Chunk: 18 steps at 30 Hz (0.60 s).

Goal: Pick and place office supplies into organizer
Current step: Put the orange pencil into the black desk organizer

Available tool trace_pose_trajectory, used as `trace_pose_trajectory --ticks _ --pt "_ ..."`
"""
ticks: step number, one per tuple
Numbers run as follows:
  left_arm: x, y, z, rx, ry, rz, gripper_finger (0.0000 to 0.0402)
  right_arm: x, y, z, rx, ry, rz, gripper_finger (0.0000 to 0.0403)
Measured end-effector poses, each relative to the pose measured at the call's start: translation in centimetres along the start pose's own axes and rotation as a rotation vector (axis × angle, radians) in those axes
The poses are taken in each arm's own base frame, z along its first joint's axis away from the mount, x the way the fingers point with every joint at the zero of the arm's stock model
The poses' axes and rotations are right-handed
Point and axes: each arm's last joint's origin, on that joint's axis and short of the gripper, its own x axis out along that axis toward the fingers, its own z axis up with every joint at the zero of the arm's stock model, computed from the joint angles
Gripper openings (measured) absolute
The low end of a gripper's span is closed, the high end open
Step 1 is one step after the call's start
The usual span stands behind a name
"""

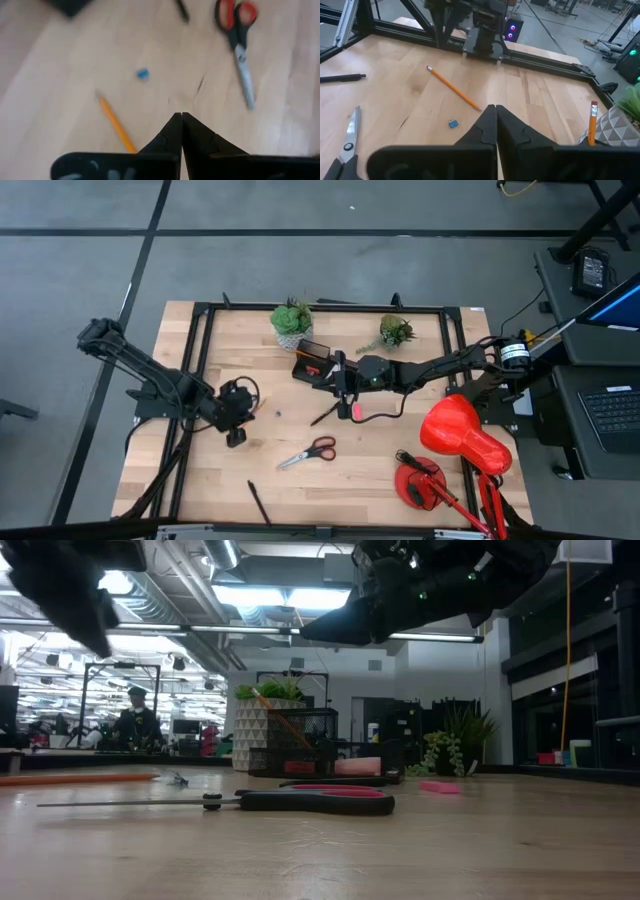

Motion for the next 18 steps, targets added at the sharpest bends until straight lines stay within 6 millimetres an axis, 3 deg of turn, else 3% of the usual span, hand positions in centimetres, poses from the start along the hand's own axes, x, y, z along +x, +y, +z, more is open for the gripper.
trace_pose_trajectory --ticks 9,18 --pt "0.5 -3.1 -1.2 -0.149 0.162 0.107 0.0001 0.0 -0.1 -0.1 -0.062 0.007 -0.001 0.0002" --pt "2.4 -3.7 -2.1 -0.208 0.249 0.189 0.0019 -0.1 -1.4 -0.6 -0.089 0.040 -0.033 0.0006"
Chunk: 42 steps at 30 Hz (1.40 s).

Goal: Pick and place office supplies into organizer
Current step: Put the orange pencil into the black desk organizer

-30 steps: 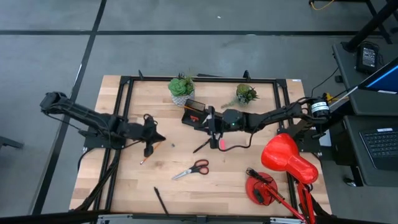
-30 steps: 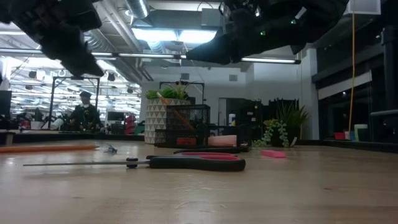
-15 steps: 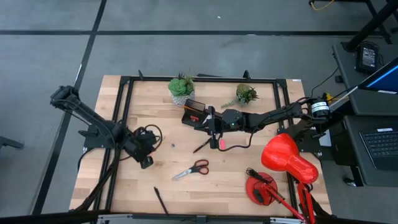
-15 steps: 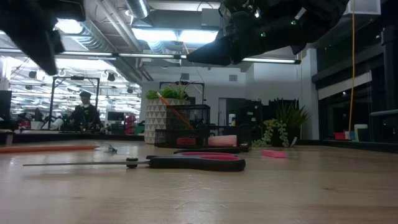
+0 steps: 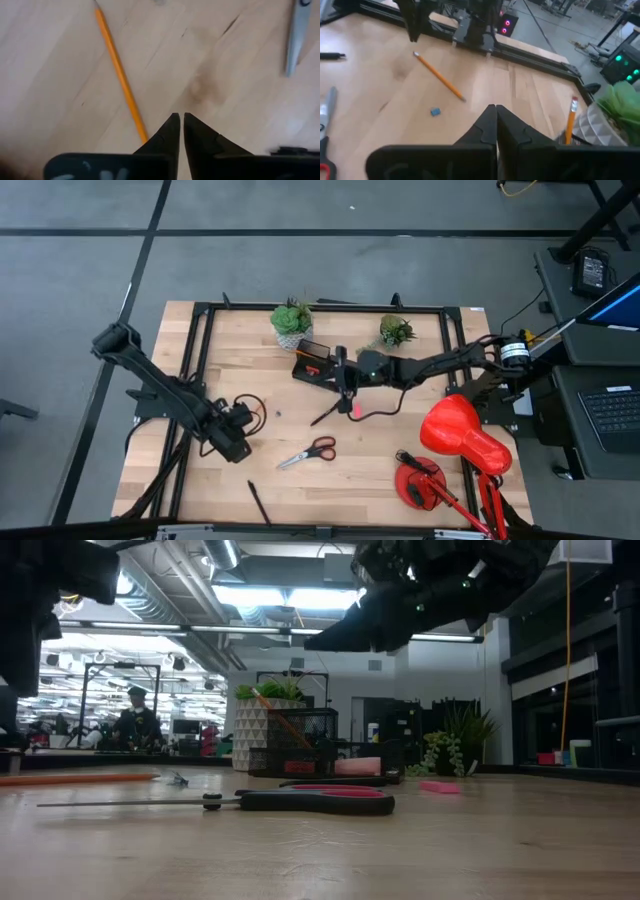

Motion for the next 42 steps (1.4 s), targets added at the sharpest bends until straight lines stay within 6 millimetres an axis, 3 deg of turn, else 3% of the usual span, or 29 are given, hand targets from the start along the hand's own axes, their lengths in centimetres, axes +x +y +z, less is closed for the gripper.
trace_pose_trajectory --ticks 18,32,42 --pt "1.0 0.4 0.2 -0.144 0.003 0.105 0.0129 0.0 -0.4 -0.6 0.043 0.041 0.006 0.0006" --pt "4.6 -0.4 -0.7 -0.099 0.111 0.276 0.0134 0.0 -0.4 -0.6 0.054 0.043 0.007 0.0011" --pt "5.3 -0.6 -0.8 -0.115 0.118 0.287 0.0134 0.0 -0.4 -0.6 0.057 0.043 0.007 0.0011"
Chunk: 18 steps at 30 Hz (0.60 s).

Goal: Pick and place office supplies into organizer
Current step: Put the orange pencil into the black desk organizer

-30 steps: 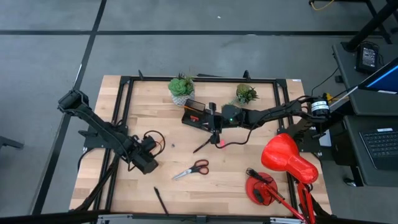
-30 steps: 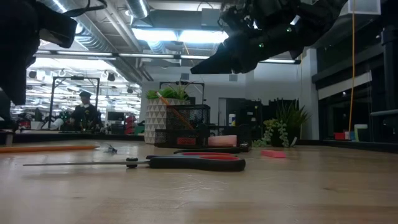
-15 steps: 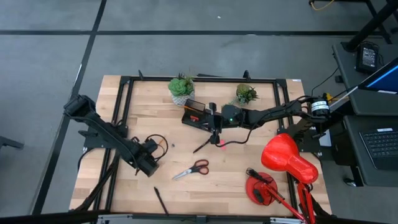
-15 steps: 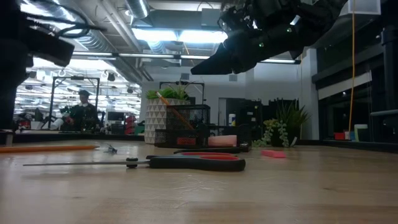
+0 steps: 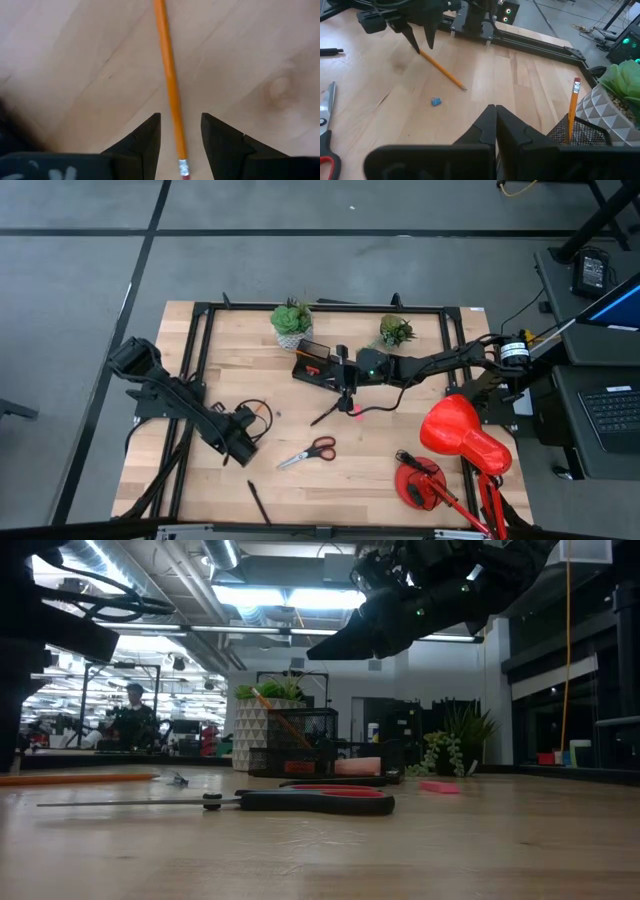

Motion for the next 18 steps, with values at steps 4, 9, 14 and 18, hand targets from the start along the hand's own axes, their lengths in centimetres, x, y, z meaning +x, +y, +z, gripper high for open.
trace_pose_trajectory --ticks 4,9,14,18 --pt "0.0 -0.1 0.2 -0.013 0.001 -0.013 0.0134 0.0 0.0 0.0 0.000 0.000 0.000 0.0012" --pt "0.1 0.0 0.5 -0.026 0.003 -0.009 0.0134 0.0 0.0 0.0 0.000 0.000 0.000 0.0012" --pt "0.9 0.3 0.5 -0.041 0.035 -0.017 0.0134 0.1 0.0 -0.1 0.000 0.006 0.002 0.0012" --pt "2.1 0.6 0.3 -0.042 0.092 -0.064 0.0134 0.3 0.1 -0.5 0.001 0.022 0.006 0.0012"
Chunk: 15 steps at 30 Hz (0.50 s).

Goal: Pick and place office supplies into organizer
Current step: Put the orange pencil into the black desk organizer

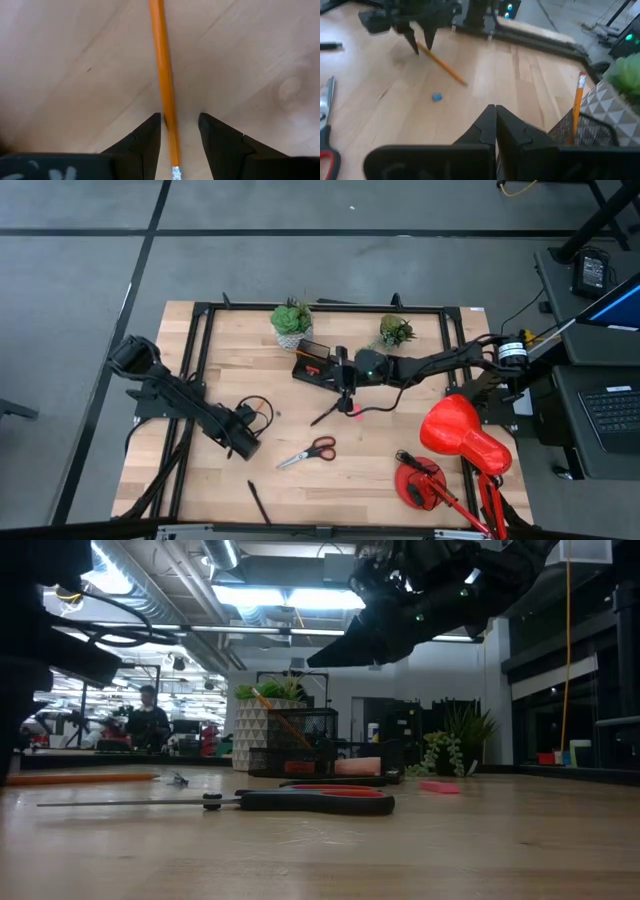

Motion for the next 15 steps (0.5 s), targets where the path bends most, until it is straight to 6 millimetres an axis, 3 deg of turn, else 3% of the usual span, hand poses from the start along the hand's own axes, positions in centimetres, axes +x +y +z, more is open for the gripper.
trace_pose_trajectory --ticks 8,15 --pt "0.35 0.37 0.07 -0.007 0.014 0.004 0.0132 0.24 0.06 -0.21 -0.001 0.001 0.001 0.0012" --pt "0.44 0.46 0.50 -0.029 0.040 0.002 0.0102 0.24 0.06 -0.19 -0.002 -0.002 0.000 0.0012"
